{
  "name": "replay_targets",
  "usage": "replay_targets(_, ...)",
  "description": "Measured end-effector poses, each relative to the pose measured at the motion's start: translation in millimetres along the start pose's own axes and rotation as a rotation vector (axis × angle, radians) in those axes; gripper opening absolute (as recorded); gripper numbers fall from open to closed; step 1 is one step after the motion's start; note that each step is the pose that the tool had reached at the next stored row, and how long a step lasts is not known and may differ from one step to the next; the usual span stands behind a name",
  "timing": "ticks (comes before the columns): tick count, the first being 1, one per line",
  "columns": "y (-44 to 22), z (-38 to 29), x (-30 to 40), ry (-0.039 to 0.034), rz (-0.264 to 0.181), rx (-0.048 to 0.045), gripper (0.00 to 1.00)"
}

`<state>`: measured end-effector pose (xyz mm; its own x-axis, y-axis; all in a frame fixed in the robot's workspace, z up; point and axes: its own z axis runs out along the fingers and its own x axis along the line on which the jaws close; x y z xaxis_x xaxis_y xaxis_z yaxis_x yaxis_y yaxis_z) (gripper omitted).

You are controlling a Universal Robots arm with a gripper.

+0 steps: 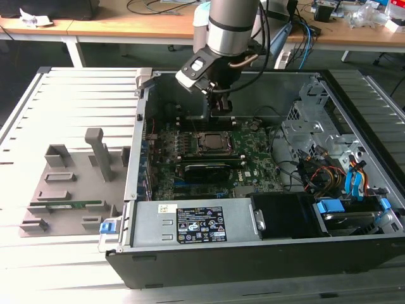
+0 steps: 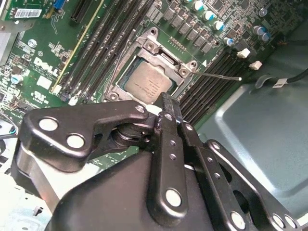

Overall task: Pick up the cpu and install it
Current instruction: 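Install the first cpu locking lever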

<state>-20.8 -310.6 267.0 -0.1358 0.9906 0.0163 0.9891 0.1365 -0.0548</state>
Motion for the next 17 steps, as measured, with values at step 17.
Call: replay_targets(17, 0.1, 0.0, 0.0, -0.0085, -0.154, 0.0025, 0.11)
